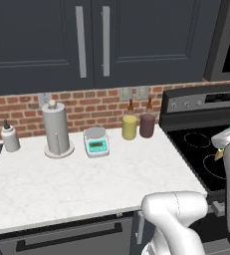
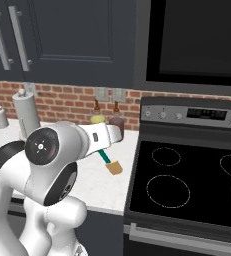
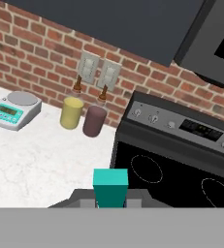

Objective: Put the bell pepper and sweet potato in the pot. Retrieve the spatula and lightly stir the vegetables in the pot.

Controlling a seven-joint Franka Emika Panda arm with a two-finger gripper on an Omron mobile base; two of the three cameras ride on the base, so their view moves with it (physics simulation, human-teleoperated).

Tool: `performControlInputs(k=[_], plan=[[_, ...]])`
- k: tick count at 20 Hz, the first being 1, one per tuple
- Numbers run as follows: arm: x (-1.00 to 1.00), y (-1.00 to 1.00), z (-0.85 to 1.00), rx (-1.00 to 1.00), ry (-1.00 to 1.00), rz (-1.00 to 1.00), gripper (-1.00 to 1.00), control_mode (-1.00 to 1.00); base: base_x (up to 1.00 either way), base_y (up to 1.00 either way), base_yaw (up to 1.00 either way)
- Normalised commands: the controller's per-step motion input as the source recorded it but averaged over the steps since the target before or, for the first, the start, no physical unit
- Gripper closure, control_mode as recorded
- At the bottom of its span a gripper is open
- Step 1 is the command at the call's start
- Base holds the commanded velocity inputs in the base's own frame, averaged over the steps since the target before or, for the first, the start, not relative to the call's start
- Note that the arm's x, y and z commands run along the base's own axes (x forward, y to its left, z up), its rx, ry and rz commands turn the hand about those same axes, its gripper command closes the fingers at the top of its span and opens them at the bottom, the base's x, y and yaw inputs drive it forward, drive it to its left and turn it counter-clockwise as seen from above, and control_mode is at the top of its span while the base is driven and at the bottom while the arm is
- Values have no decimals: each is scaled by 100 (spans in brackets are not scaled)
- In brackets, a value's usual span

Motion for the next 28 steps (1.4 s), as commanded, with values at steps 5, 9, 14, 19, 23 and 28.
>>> performControlInputs(k=[5, 9, 14, 19, 23, 28], plan=[[0, 0, 0, 0, 0, 0, 100, 100, -83, -64, -8], [0, 0, 0, 0, 0, 0, 100, 100, -100, 0, -14], [0, 0, 0, 0, 0, 0, 100, 100, -96, 1, -13], [0, 0, 0, 0, 0, 0, 100, 100, -10, -66, -11], [0, 0, 0, 0, 0, 0, 100, 100, 19, -100, -5], [0, 0, 0, 0, 0, 0, 100, 100, 36, -100, 0]])
